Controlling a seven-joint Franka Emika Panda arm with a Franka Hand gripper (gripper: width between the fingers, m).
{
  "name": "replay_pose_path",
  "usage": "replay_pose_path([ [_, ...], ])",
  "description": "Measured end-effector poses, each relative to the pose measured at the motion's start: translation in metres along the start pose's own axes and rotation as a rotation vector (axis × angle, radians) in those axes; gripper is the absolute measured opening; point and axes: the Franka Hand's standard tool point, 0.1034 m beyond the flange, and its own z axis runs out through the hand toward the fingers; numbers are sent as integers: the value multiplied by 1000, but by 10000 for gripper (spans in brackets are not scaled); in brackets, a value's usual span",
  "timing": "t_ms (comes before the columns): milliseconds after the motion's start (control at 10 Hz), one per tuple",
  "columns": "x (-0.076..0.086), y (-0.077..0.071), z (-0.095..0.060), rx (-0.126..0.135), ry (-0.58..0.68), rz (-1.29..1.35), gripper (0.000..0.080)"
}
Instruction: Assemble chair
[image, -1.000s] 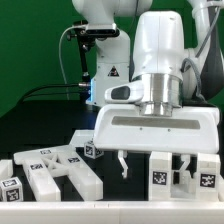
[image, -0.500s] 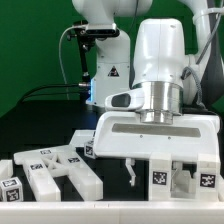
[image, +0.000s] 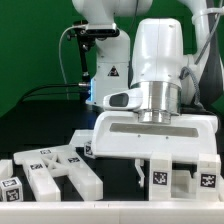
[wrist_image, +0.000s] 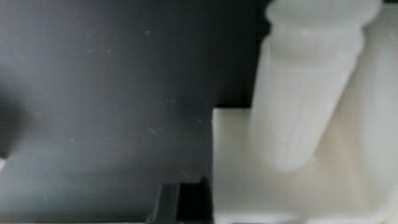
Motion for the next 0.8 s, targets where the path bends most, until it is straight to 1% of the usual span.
replay_pose_path([
  [200,0,2,-1,1,-7,-14,32],
  [400,2,18,-21,4,-63,-23,29],
  [500,-1,22,-30,19,-146,-9,29],
  [600,-4,24,-40,47,-282,12,29],
  [700,-2,27,-46,65,-371,31,29],
  [800,0,30,-50,75,-444,40,29],
])
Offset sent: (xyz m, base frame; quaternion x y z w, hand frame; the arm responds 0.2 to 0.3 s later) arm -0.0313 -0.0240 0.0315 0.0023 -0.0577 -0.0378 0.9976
